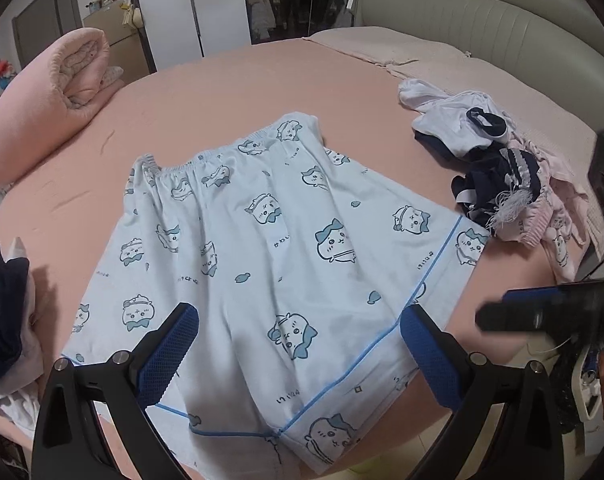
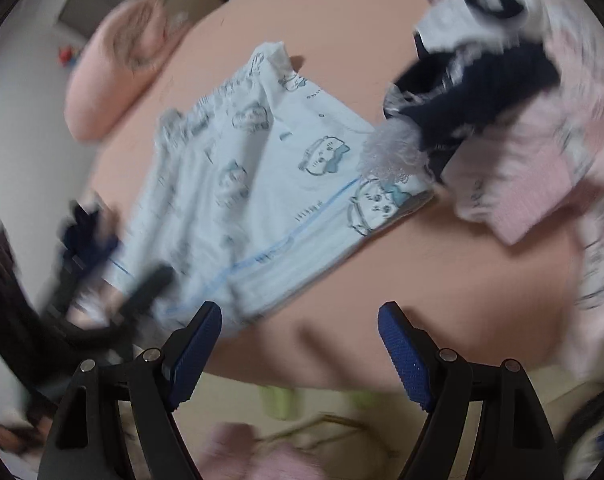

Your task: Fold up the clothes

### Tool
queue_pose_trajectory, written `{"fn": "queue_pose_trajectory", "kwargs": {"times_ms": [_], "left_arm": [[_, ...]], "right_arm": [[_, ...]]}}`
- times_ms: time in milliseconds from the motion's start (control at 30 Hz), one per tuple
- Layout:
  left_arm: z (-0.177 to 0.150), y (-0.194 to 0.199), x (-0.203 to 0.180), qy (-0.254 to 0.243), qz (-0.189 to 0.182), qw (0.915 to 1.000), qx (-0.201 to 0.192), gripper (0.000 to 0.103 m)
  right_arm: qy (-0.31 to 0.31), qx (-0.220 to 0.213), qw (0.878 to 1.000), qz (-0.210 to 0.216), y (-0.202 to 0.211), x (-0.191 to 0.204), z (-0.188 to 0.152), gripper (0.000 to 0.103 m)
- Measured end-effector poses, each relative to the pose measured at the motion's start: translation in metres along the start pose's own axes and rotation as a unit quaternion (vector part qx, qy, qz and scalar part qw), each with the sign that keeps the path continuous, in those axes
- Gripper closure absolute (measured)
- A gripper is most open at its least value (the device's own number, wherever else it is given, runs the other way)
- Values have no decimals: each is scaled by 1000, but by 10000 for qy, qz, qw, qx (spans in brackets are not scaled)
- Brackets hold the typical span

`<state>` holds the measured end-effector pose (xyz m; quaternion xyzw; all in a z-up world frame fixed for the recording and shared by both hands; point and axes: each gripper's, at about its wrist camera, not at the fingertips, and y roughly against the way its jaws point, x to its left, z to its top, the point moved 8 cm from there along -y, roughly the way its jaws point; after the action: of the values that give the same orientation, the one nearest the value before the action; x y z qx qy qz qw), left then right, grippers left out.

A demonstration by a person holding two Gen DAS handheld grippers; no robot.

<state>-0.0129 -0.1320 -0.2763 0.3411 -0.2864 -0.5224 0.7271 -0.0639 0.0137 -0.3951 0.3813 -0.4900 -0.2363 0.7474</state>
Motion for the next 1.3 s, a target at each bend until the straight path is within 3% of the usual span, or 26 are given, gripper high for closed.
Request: {"fn": "queue_pose_trajectory", "kwargs": {"times_ms": [100, 467, 567, 700, 900, 1100, 1200, 1300], "left_arm": [[-3, -3, -6, -123, -73, 9999, 68, 0], [-8, -5, -10, -51, -323, 9994, 129, 0], [-8, -4, -13, -81, -383, 9992, 86, 0], [-9, -1, -21, -281, -444, 9986, 27, 0], [-11, 1, -34, -522, -492, 9974, -11, 0], [-10, 1, -40, -567, -431, 9975, -38, 0], [-9, 1, -42, -573, -357, 9977, -97, 0], [-6, 1, -43, -692, -219, 9972, -200, 0]], "right_arm": [[-505, -75, 9985, 187, -8, -13, 9, 22], [-1144, -387, 9919, 384, -27, -30, 38, 20], [-1427, -391, 9874, 558, -28, -35, 50, 16], [-1615, -264, 9835, 775, -35, -36, 64, 0], [-1134, -77, 9919, 568, -42, -26, 82, 0], [-939, -81, 9904, 1008, -48, -29, 97, 0], [-1117, -289, 9834, 1401, -43, -39, 96, 4], [-994, -461, 9861, 1250, -41, -45, 90, 25]]}}
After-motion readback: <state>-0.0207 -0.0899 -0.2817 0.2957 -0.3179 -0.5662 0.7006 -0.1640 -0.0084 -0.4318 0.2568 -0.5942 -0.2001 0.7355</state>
